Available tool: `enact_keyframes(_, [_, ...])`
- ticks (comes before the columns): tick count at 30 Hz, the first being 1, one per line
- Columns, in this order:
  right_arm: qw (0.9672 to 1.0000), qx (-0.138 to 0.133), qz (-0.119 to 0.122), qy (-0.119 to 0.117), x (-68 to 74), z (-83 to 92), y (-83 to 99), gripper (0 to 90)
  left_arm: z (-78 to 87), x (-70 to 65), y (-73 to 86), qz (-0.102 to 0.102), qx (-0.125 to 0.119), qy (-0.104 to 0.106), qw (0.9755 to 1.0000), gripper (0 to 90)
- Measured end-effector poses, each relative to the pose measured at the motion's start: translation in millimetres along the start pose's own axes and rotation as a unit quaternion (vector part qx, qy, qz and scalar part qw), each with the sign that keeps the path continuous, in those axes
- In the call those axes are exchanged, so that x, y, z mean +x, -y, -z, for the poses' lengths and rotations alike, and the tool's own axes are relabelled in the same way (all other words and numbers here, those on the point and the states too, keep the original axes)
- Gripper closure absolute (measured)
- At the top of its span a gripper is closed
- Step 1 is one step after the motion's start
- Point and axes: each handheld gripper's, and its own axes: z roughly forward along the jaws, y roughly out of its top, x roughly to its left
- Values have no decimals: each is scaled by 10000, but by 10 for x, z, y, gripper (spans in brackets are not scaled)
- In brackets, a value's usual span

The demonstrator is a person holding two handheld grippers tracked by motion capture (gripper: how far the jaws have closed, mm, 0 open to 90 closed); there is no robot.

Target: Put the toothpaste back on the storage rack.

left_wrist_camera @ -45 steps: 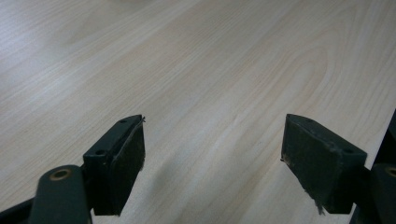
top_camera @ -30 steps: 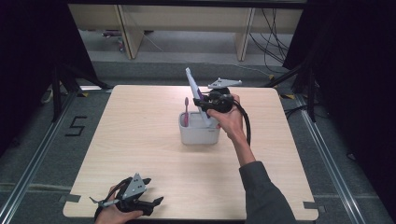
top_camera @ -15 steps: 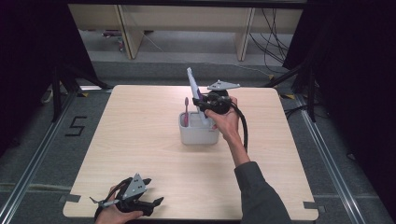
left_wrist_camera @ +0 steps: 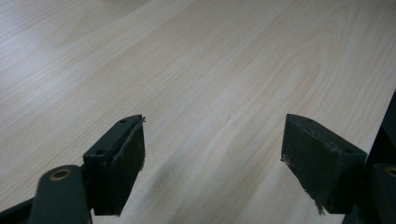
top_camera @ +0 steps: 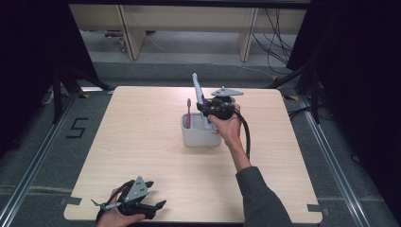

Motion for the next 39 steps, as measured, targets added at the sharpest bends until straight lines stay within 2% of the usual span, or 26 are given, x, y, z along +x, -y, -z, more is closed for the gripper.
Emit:
enact_keyframes(1, [10000, 30, -30, 42, 3, -2, 14, 689, -6, -6, -4, 97, -58, 38, 9999, 212])
enact_keyframes(2, [10000, 30, 11, 80, -5, -7, 40, 688, 0, 12, -10, -9, -1, -38, 10000, 212])
enact_keyframes(3, [10000, 21, 45, 39, -18, -14, 49, 688, 1, 7, -6, -22, -13, -35, 10000, 212])
enact_keyframes(4, [9999, 44, -67, 63, -12, -7, 65, 687, 11, 8, -8, -55, 53, -23, 10000, 212])
enact_keyframes(6, [10000, 40, 6, 58, -28, -13, 77, 686, 13, 12, -9, -65, 86, -2, 9999, 212])
enact_keyframes(8, [9999, 49, -86, 106, -11, -11, 109, 684, 0, 2, -7, -35, -10, -49, 10000, 212])
enact_keyframes(9, [9999, 81, -92, 8, -23, -11, 124, 684, 0, 2, -8, -19, 10, -11, 10000, 212])
enact_keyframes(10, [10000, 47, -35, 47, -37, -23, 153, 682, -8, -14, -3, 40, -51, 18, 10000, 212])
enact_keyframes(11, [9998, 114, -144, 65, -29, -17, 165, 681, -8, -14, -3, 40, -51, 18, 10000, 212])
enact_keyframes(12, [9999, 109, -96, 62, -40, -29, 178, 680, -4, -8, -8, -3, -59, -12, 10000, 212])
enact_keyframes(15, [9997, 125, -174, 82, -36, -32, 198, 679, -9, -11, -5, 40, -57, 36, 10000, 213])
enact_keyframes(19, [9999, 126, -49, 70, -47, -51, 242, 675, -5, -10, -8, 2, -68, -8, 10000, 213])
enact_keyframes(20, [9997, 186, -118, 51, -42, -50, 260, 673, 0, 0, -7, -45, 38, 5, 10000, 213])
enact_keyframes(22, [9995, 227, -214, 62, -29, -53, 276, 671, -7, -1, -3, -56, 23, -52, 10000, 213])
enact_keyframes(23, [9997, 188, -104, 97, -39, -60, 285, 669, 0, -4, -10, -15, 7, 19, 10000, 213])
enact_keyframes(24, [9996, 230, -113, 92, -37, -55, 288, 667, -7, -12, -7, 6, -71, 0, 10000, 213])
enact_keyframes(26, [9996, 247, -43, 108, -42, -53, 292, 662, -10, -1, -3, -58, 17, -36, 10000, 213])
enact_keyframes(28, [9996, 265, -38, 113, -42, -51, 295, 656, -10, -7, -1, -48, 10, -15, 10000, 213])
enact_keyframes(29, [9995, 250, -106, 135, -36, -43, 298, 644, -17, -23, -3, 41, -66, 25, 10000, 213])
enact_keyframes(31, [9996, 267, -14, 133, -40, -35, 288, 632, -16, -24, -6, 34, -59, 53, 10000, 213])
enact_keyframes(32, [9987, 362, 199, 312, -20, -14, 291, 649, -8, -23, -4, -3, -5, 38, 10000, 214])
enact_keyframes(34, [9991, 290, 161, 279, -13, -9, 300, 658, -13, -23, -1, 20, -53, 39, 10000, 215])
enact_keyframes(35, [9994, 226, 121, 240, -19, 17, 297, 659, 3, -9, -13, -29, 52, 78, 10000, 215])
enact_keyframes(36, [9997, 162, 60, 199, -16, 51, 287, 651, -10, -18, -8, 21, -24, 67, 10000, 215])
enact_keyframes(38, [9997, 114, 97, 183, -23, 77, 278, 645, -11, -24, -2, 16, -15, 38, 10000, 215])
enact_keyframes(39, [9998, 96, 16, 163, -16, 109, 269, 630, -1, -9, -3, -89, 82, -2, 9999, 215])
